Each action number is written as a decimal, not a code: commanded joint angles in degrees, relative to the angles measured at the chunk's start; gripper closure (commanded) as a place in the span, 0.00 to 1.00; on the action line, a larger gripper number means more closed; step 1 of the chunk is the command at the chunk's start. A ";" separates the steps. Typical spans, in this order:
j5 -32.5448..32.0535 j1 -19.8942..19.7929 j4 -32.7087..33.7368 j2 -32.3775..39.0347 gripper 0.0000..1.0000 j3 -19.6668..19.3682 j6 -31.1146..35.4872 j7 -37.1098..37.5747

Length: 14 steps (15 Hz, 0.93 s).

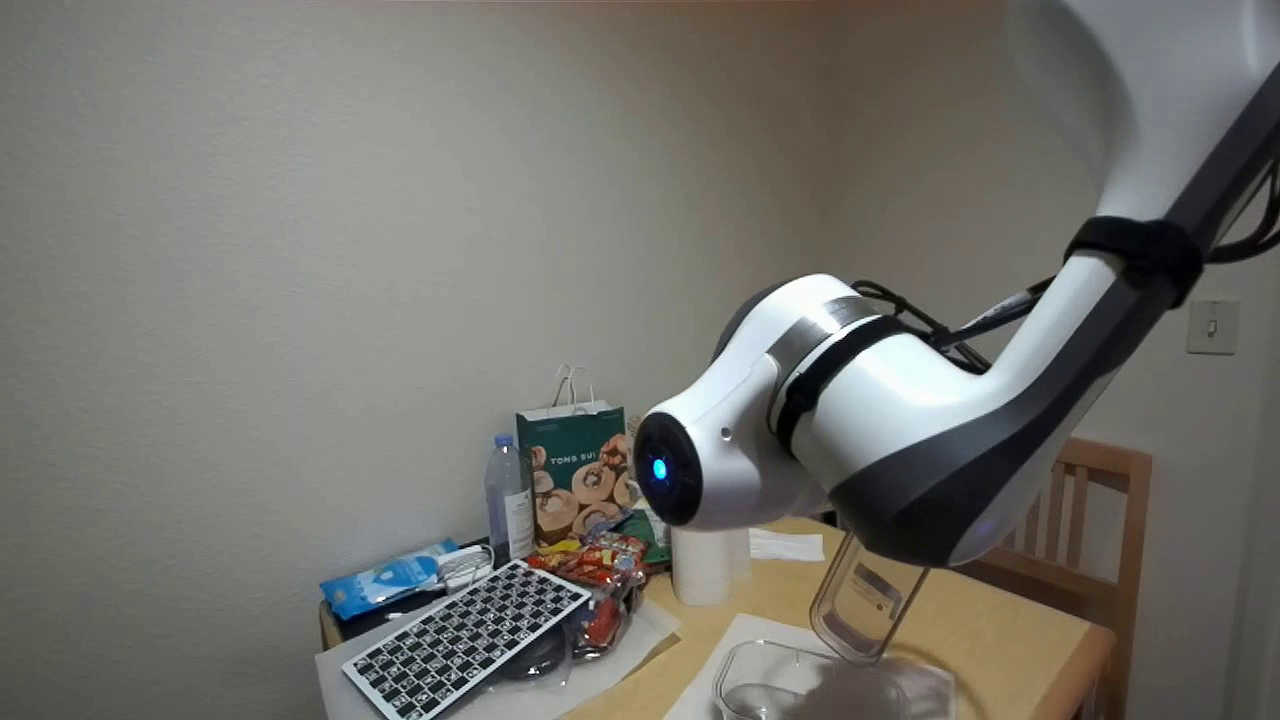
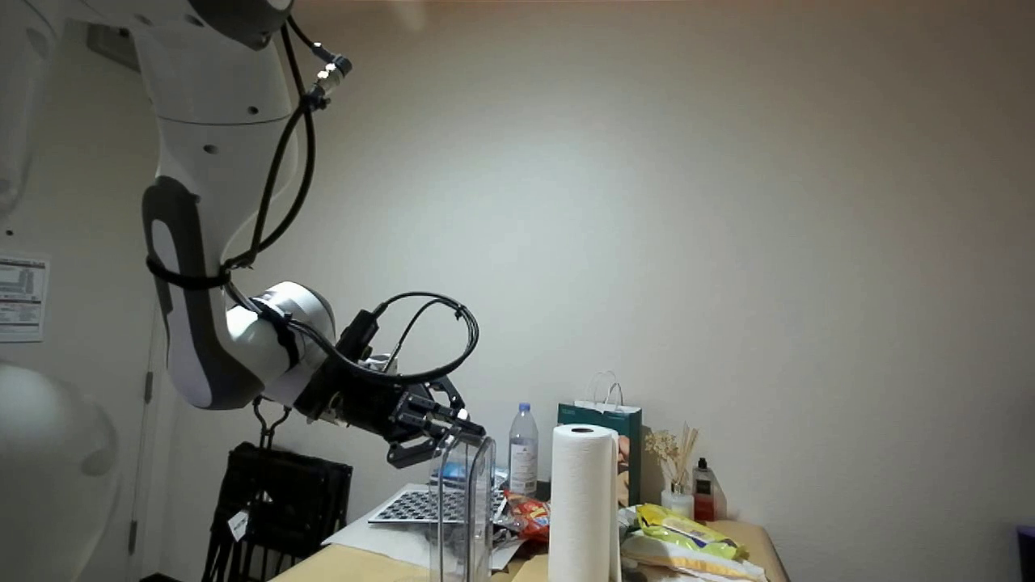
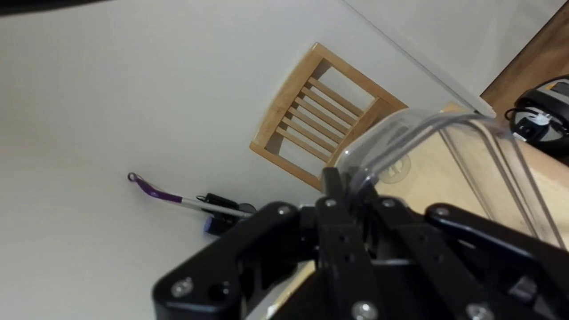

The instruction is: Pick up the bowl and pour it's contents in the bowl

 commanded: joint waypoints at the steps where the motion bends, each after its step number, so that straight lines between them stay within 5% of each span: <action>1: -2.56 0.16 -1.81 -4.64 0.98 0.18 -6.94 5.77; 5: 0.64 -0.23 -1.30 -3.95 0.98 -0.01 -15.74 16.00; 10: 1.84 -0.78 -3.76 -1.67 0.98 -0.65 -5.18 25.95; 14: 2.09 -0.38 -3.28 -0.28 0.90 -0.49 -5.31 25.24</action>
